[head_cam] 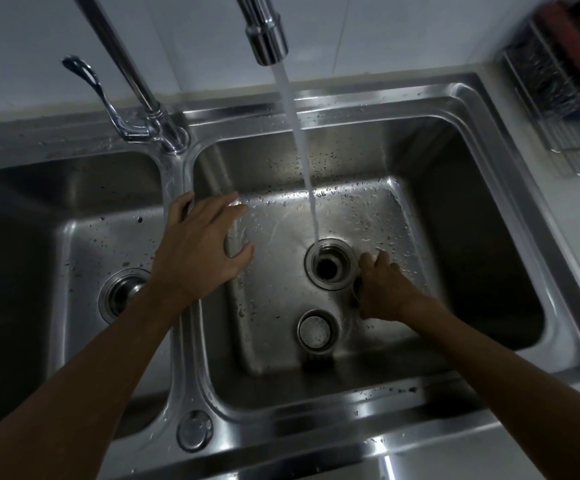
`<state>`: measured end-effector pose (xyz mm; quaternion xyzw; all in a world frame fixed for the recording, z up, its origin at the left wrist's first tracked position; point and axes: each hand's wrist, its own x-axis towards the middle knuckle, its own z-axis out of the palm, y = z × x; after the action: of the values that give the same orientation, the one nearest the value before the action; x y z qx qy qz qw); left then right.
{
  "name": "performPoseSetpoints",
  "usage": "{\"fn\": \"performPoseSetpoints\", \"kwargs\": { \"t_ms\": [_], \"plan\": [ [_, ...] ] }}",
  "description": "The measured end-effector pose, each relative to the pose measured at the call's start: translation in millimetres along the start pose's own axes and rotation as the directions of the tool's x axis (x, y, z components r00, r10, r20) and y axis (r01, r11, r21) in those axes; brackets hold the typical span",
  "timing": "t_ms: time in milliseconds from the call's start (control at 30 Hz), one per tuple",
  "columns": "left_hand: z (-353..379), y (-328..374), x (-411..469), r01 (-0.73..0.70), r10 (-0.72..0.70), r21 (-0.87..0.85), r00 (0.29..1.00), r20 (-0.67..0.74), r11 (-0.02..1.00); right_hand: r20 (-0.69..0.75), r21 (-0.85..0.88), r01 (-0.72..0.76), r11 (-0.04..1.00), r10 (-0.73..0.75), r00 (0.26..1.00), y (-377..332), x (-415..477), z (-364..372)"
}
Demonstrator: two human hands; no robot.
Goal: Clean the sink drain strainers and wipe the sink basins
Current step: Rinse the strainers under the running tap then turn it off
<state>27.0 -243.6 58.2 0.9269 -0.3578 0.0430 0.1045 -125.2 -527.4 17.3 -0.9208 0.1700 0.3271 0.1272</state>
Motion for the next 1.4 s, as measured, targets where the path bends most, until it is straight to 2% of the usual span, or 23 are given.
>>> {"fn": "performPoseSetpoints", "kwargs": {
  "t_ms": [267, 367, 433, 533, 600, 667, 767, 833, 900, 967, 1067, 1133, 1267, 1400],
  "plan": [
    [-3, 2, 1, 0.006, -0.006, -0.008, 0.999, 0.044, 1.000, 0.088, -0.019, -0.053, 0.998, 0.055, 0.995, 1, -8, 12],
    [-3, 3, 0, 0.014, -0.013, -0.015, 0.999, 0.034, 1.000, 0.012, -0.034, -0.039, 0.999, 0.040, 0.999, -3, -14, 2],
    [-4, 7, -1, 0.019, -0.019, -0.014, 0.998, 0.056, 1.000, -0.070, -0.011, 0.010, 1.000, -0.011, 0.997, -12, -18, -4],
    [-10, 13, -4, 0.031, -0.028, -0.044, 0.997, 0.075, 0.999, -0.137, 0.142, 0.138, 0.980, -0.118, 0.983, -40, -24, -17],
    [-16, 14, -4, 0.043, -0.040, -0.060, 0.998, 0.047, 0.997, -0.171, 0.214, 0.260, 0.942, -0.225, 0.959, -69, -27, -33],
    [-24, 11, -4, 0.087, -0.088, -0.063, 0.996, -0.011, 0.994, -0.213, 0.210, 0.385, 0.899, -0.342, 0.915, -102, -28, -50],
    [-44, -3, -2, 0.172, -0.177, -0.071, 0.981, -0.077, 0.983, -0.355, 0.298, 0.547, 0.782, -0.441, 0.824, -152, -24, -77],
    [-61, -21, 2, 0.206, -0.212, -0.062, 0.971, -0.115, 0.977, -0.439, 0.374, 0.616, 0.693, -0.453, 0.776, -185, -19, -96],
    [-81, -44, 8, 0.225, -0.226, -0.024, 0.962, -0.153, 0.974, -0.496, 0.445, 0.640, 0.626, -0.423, 0.758, -213, -12, -113],
    [-99, -68, 17, 0.252, -0.244, 0.022, 0.954, -0.173, 0.968, -0.506, 0.548, 0.614, 0.567, -0.360, 0.784, -235, -4, -128],
    [-117, -98, 37, 0.279, -0.261, 0.078, 0.948, -0.182, 0.957, -0.450, 0.813, 0.510, 0.280, -0.252, 0.857, -260, 7, -141],
    [-120, -110, 53, 0.279, -0.268, 0.064, 0.953, -0.143, 0.958, -0.396, 0.903, 0.417, 0.101, -0.179, 0.901, -269, 13, -142],
    [-114, -118, 73, 0.272, -0.270, -0.005, 0.954, -0.131, 0.962, -0.365, 0.926, 0.340, -0.162, -0.156, 0.918, -281, 18, -135],
    [-113, -118, 72, 0.269, -0.267, -0.012, 0.950, -0.165, 0.963, -0.370, 0.898, 0.312, -0.311, -0.148, 0.917, -287, 20, -131]
  ]
}}
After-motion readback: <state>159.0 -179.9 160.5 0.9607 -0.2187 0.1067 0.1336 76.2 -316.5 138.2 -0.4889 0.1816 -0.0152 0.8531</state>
